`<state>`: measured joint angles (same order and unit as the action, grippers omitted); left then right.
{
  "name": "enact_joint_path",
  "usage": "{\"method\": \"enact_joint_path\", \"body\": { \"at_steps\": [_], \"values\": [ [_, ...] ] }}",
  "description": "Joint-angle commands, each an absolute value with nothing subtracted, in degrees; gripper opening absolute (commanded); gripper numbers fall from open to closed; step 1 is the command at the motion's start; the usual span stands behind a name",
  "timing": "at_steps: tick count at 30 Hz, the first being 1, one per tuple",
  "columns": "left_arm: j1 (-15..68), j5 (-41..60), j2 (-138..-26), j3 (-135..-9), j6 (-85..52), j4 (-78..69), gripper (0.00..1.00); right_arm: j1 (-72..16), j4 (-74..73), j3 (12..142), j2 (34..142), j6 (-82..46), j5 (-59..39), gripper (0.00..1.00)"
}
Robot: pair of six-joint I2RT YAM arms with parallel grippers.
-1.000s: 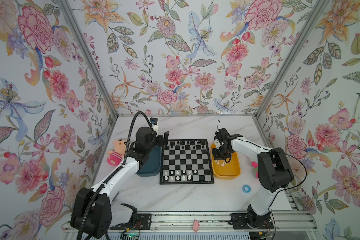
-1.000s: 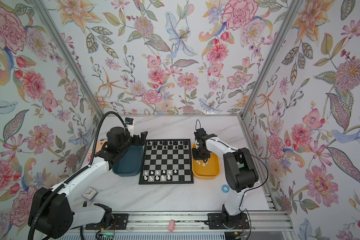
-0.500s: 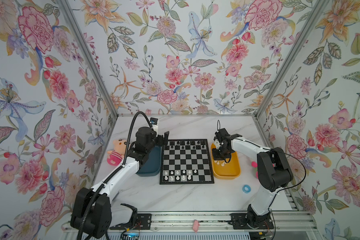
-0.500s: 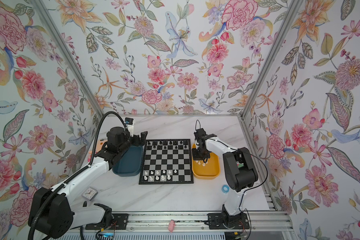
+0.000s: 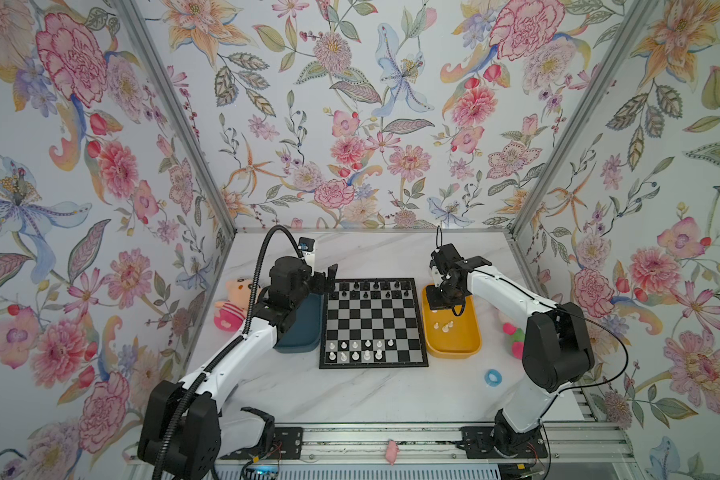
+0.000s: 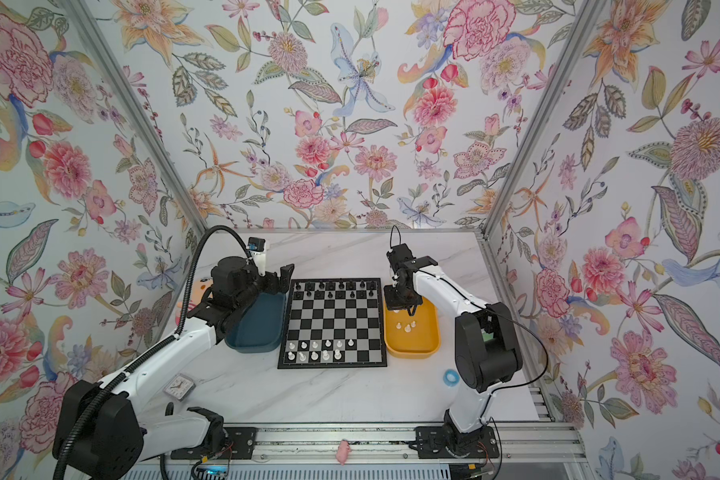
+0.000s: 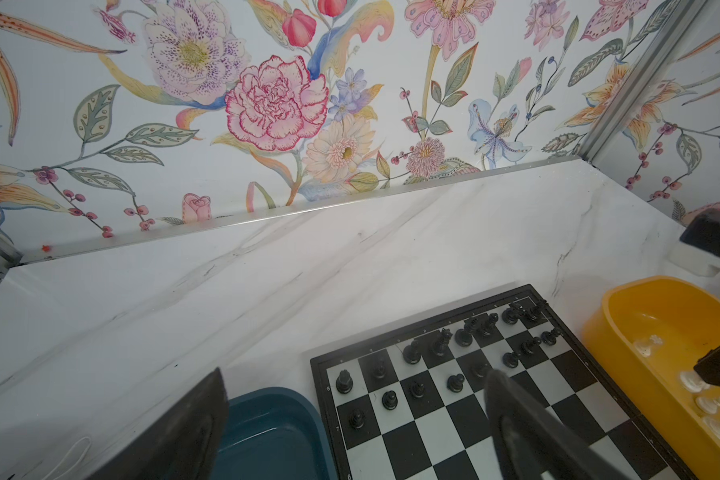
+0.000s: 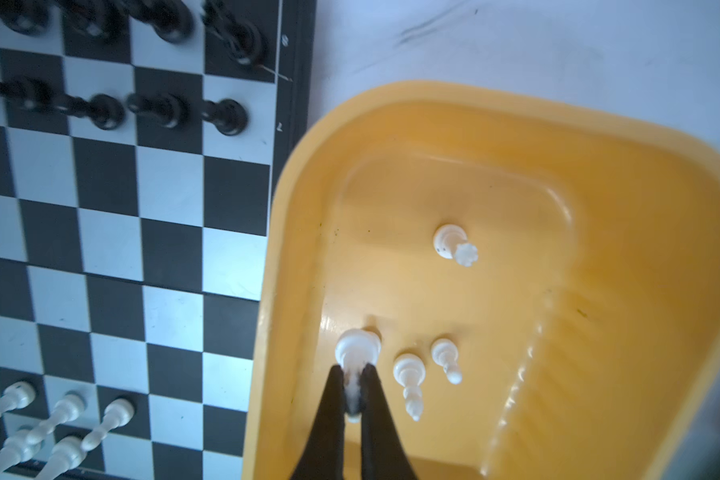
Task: Set up the chess pieces on the board
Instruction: 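Carry the white pawn with the right gripper over the board's near rows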
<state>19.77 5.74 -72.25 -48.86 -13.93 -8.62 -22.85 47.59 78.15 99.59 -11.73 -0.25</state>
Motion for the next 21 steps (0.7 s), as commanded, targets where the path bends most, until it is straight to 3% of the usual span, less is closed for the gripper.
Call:
{"method": "enact_joint_path", "body": {
  "at_steps": [1,21],
  "values": [
    [19.4,6.5,-71.1,-48.1,-12.5,-9.9,0.98,-25.3,53.0,81.0,96.1,-11.4,1.9,0.0],
    [19.2,8.5,-64.4,-39.9,-11.9,-15.1,0.99,-44.7,55.1,75.2,93.7,-21.7,-0.6,0.0]
  ]
}}
